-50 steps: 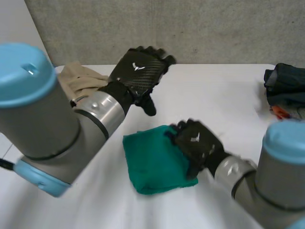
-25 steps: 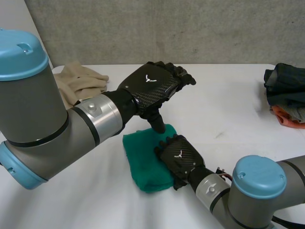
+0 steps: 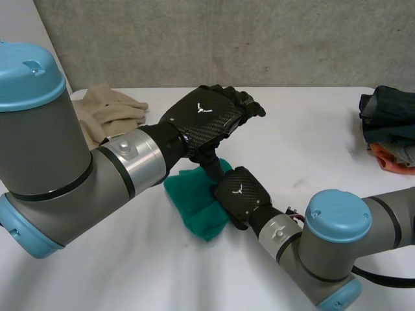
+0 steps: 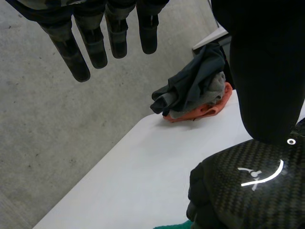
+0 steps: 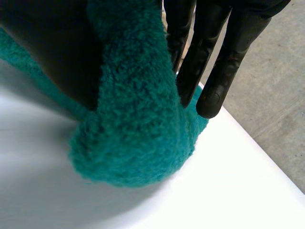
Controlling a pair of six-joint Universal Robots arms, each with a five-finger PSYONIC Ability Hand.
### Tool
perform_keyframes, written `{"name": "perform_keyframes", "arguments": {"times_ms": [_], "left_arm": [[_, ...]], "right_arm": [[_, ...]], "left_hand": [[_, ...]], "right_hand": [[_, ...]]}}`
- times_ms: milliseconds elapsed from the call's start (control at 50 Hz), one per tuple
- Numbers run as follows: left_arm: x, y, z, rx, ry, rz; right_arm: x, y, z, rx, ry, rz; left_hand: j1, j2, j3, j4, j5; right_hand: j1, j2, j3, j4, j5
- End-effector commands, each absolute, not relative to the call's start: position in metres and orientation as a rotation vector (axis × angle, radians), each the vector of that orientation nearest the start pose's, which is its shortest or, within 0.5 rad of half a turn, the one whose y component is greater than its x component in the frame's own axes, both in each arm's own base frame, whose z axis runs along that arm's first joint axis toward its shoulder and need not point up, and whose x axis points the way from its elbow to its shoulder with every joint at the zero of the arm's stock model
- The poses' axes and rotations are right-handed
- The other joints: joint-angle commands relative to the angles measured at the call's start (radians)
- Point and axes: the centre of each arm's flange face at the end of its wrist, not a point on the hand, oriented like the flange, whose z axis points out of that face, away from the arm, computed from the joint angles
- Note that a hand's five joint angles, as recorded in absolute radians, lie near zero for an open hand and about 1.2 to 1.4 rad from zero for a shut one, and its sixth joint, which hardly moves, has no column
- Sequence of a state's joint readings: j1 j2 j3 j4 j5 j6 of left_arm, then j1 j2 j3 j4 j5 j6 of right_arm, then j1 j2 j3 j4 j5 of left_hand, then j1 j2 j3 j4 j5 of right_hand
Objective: Fold the laundry.
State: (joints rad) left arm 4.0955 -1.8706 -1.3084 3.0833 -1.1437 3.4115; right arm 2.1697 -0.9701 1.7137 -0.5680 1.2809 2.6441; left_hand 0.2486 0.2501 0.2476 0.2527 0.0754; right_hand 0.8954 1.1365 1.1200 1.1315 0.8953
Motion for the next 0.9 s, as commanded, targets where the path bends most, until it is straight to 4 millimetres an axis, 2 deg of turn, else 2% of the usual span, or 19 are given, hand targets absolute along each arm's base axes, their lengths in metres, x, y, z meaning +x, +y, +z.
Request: {"name": "perform_keyframes", "arguments": {"times_ms": [20, 100, 120, 140, 200, 260, 340, 420, 480, 560, 580, 640, 660, 680, 720, 740, 800, 860, 900], "left_arm": [[-0.345, -0.197, 0.286, -1.181, -1.595, 1.682], [-0.345, -0.197, 0.287, -1.181, -1.593, 1.687], [-0.344, -0.198, 0.287, -1.178, -1.595, 1.688], [-0.344, -0.198, 0.287, -1.180, -1.594, 1.688], [-0.344, -0.199, 0.286, -1.179, -1.597, 1.688], [-0.342, -0.201, 0.287, -1.174, -1.605, 1.694], [-0.342, -0.201, 0.286, -1.173, -1.608, 1.690], [-0.342, -0.200, 0.284, -1.175, -1.609, 1.683], [-0.342, -0.200, 0.285, -1.175, -1.608, 1.685], [-0.343, -0.201, 0.288, -1.172, -1.600, 1.696], [-0.343, -0.201, 0.289, -1.172, -1.597, 1.699], [-0.343, -0.201, 0.289, -1.172, -1.593, 1.701], [-0.343, -0.201, 0.289, -1.172, -1.592, 1.703], [-0.343, -0.201, 0.289, -1.170, -1.592, 1.702], [-0.343, -0.201, 0.288, -1.172, -1.593, 1.702], [-0.343, -0.201, 0.289, -1.172, -1.592, 1.703], [-0.343, -0.201, 0.289, -1.172, -1.592, 1.703], [-0.343, -0.201, 0.289, -1.171, -1.590, 1.705], [-0.344, -0.200, 0.289, -1.173, -1.590, 1.702]], "right_arm": [[0.336, -0.222, 0.117, -1.346, 1.735, -1.834], [0.320, -0.240, 0.123, -1.307, 1.810, -1.837], [0.307, -0.256, 0.127, -1.281, 1.861, -1.858], [0.300, -0.262, 0.129, -1.268, 1.887, -1.862], [0.276, -0.280, 0.139, -1.231, 1.959, -1.855], [0.264, -0.287, 0.144, -1.217, 1.990, -1.829], [0.235, -0.310, 0.149, -1.189, 2.058, -1.827], [0.224, -0.326, 0.160, -1.214, 2.059, -1.884], [0.226, -0.334, 0.171, -1.231, 2.033, -1.929], [0.230, -0.358, 0.204, -1.188, 1.944, -2.055], [0.230, -0.369, 0.221, -1.140, 1.894, -2.116], [0.229, -0.384, 0.251, -1.047, 1.809, -2.213], [0.229, -0.395, 0.272, -0.982, 1.740, -2.279], [0.227, -0.401, 0.283, -0.945, 1.705, -2.316], [0.217, -0.414, 0.302, -0.871, 1.637, -2.394], [0.204, -0.427, 0.317, -0.807, 1.587, -2.465], [0.177, -0.448, 0.345, -0.706, 1.467, -2.598], [0.157, -0.466, 0.353, -0.663, 1.385, -2.682], [0.142, -0.476, 0.351, -0.643, 1.387, -2.712]], "left_hand": [[0.015, 0.013, 0.016, 0.011, 0.013], [0.015, 0.013, 0.016, 0.011, 0.013], [0.015, 0.013, 0.016, 0.011, 0.013], [0.015, 0.013, 0.016, 0.011, 0.013], [0.015, 0.013, 0.016, 0.011, 0.013], [0.012, 0.010, 0.013, 0.008, 0.011], [0.012, 0.010, 0.013, 0.008, 0.011], [-0.003, -0.004, -0.002, -0.007, -0.004], [-0.006, -0.007, -0.005, -0.010, -0.007], [-0.015, -0.016, -0.014, -0.019, -0.016], [-0.017, -0.019, -0.016, -0.022, -0.019], [-0.015, -0.016, -0.014, -0.019, -0.016], [-0.015, -0.016, -0.014, -0.019, -0.016], [-0.017, -0.019, -0.016, -0.022, -0.019], [-0.018, -0.019, -0.016, -0.022, -0.019], [-0.018, -0.019, -0.016, -0.022, -0.019], [-0.017, -0.019, -0.016, -0.022, -0.019], [-0.018, -0.019, -0.016, -0.022, -0.019], [-0.017, -0.019, -0.016, -0.022, -0.019]], "right_hand": [[0.501, 0.260, 0.276, 0.265, 0.326], [0.501, 0.260, 0.276, 0.265, 0.326], [0.501, 0.260, 0.276, 0.265, 0.326], [0.501, 0.260, 0.276, 0.265, 0.326], [0.501, 0.260, 0.276, 0.265, 0.326], [0.501, 0.260, 0.276, 0.265, 0.326], [0.501, 0.260, 0.276, 0.265, 0.326], [0.501, 0.260, 0.276, 0.265, 0.326], [0.501, 0.260, 0.276, 0.265, 0.326], [0.501, 0.260, 0.276, 0.265, 0.326], [0.501, 0.260, 0.276, 0.265, 0.326], [0.501, 0.260, 0.276, 0.265, 0.326], [0.501, 0.260, 0.276, 0.265, 0.326], [0.501, 0.260, 0.276, 0.265, 0.326], [0.501, 0.260, 0.276, 0.265, 0.326], [0.501, 0.260, 0.276, 0.265, 0.326], [0.501, 0.260, 0.276, 0.265, 0.326], [0.501, 0.260, 0.276, 0.265, 0.326], [0.501, 0.260, 0.276, 0.265, 0.326]]}}
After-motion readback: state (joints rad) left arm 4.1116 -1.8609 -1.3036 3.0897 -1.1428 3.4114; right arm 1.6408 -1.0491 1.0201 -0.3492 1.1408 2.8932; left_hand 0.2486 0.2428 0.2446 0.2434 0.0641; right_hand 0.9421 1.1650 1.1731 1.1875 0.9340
